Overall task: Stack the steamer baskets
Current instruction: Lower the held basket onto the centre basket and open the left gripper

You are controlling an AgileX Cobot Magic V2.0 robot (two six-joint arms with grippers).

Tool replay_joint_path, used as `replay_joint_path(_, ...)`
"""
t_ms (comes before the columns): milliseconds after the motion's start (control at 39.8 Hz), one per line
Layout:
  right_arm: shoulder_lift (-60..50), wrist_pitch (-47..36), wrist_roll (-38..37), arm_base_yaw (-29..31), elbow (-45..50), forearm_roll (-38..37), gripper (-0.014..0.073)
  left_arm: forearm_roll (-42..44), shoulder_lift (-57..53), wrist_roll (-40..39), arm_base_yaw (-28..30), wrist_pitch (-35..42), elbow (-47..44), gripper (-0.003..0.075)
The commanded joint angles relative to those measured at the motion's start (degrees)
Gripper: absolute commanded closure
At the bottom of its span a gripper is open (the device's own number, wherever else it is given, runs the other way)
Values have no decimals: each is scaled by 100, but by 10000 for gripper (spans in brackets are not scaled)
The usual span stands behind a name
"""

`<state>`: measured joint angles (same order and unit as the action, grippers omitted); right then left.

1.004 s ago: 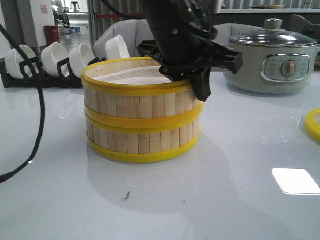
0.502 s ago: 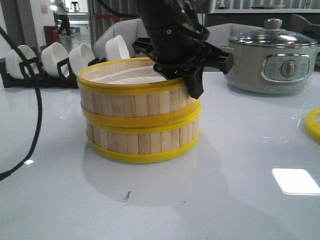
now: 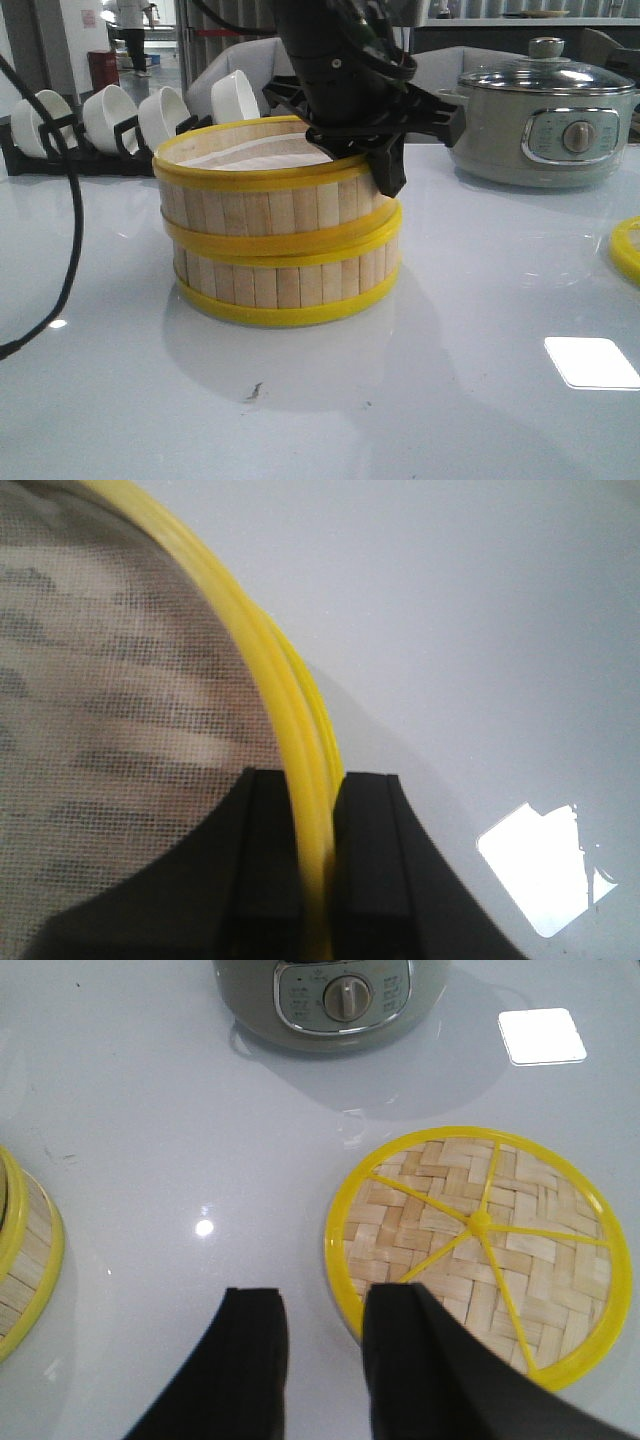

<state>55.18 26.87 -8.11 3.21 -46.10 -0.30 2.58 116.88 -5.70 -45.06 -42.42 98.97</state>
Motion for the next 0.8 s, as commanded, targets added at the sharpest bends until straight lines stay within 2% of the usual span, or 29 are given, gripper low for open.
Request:
replay_joint_path(0,-59,-405,66,30,-205,-93,277,-187,-338,9,5,464,242,636)
replay_joint_path(778,-59,-391,66,30,-205,-88,277,-258,-338,9,-117,561,242,636)
